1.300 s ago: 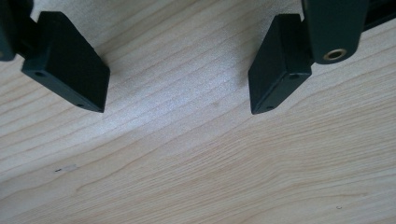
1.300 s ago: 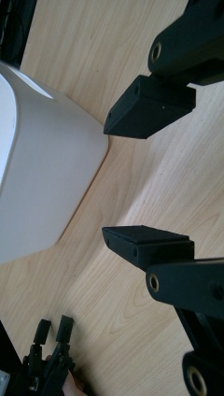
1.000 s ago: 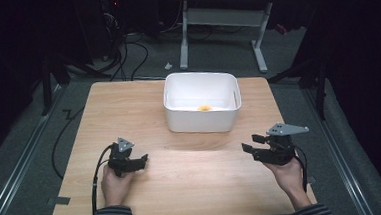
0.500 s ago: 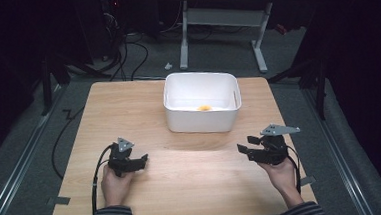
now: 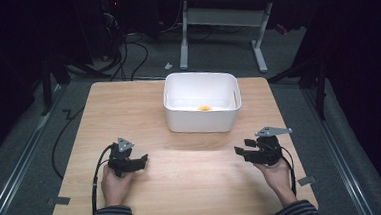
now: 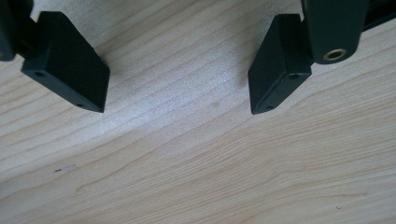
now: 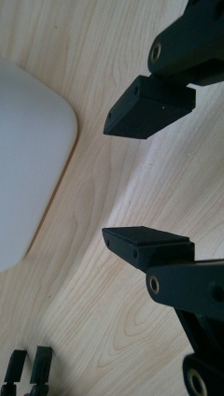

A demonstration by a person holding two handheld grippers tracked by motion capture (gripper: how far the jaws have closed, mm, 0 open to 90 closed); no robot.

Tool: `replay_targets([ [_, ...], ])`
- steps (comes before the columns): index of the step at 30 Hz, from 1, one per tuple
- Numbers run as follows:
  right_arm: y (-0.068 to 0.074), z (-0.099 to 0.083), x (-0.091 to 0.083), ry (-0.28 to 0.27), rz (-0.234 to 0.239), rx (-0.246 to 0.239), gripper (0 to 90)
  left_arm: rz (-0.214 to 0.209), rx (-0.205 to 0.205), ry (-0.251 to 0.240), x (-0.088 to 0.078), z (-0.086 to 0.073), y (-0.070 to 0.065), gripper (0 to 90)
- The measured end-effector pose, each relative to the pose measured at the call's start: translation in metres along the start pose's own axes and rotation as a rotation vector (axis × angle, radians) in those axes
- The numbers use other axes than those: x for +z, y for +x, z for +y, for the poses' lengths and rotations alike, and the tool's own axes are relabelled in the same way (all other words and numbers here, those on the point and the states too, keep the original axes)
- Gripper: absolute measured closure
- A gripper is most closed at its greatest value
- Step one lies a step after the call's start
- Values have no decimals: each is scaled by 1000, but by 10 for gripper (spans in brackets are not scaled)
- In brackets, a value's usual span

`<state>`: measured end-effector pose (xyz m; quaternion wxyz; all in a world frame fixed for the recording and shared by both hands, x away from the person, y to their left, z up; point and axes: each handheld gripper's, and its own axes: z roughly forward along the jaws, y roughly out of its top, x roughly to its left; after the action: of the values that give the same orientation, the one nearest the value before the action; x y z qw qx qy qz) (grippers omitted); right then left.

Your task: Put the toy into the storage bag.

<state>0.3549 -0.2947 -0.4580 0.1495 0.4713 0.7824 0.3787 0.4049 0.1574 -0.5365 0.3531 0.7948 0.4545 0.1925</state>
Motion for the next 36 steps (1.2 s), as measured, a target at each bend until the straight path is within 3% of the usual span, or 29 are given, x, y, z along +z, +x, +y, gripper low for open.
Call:
replay_targets([
  [21, -9, -13, 26, 59, -43, 28, 440, 0, 0, 0, 0, 0, 0, 211],
  [36, -15, -26, 44, 73, -115, -2, 437, 0, 0, 0, 0, 0, 0, 211],
])
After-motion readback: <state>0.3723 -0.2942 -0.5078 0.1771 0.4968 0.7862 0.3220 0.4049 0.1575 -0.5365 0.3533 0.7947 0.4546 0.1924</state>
